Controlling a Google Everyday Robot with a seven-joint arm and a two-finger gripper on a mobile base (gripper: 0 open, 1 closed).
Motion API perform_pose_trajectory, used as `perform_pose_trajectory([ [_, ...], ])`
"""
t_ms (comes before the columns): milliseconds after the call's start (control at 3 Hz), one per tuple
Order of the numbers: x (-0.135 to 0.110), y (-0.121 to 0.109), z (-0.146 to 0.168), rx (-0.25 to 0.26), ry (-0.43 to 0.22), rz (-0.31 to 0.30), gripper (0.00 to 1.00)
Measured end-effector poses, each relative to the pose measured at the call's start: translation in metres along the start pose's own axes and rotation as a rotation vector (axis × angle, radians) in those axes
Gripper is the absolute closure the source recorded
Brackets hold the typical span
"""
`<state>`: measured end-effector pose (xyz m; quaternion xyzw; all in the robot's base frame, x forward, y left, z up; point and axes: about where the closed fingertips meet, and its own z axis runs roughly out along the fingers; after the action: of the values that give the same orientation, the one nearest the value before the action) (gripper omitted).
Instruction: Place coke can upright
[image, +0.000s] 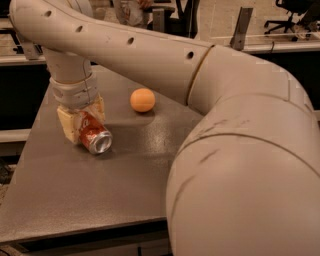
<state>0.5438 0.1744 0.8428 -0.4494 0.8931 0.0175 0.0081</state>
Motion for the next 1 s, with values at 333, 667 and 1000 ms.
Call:
perform_pose_trajectory([
  [333,-0.003,0.000,-0.002,0.003,-0.005,-0.021,0.72],
  [667,-0.006,0.003,-0.015,0.007,-0.035,-0.059,0.95],
  [1000,-0.005,0.007,-0.037,0.004,-0.099,-0.110,1.00],
])
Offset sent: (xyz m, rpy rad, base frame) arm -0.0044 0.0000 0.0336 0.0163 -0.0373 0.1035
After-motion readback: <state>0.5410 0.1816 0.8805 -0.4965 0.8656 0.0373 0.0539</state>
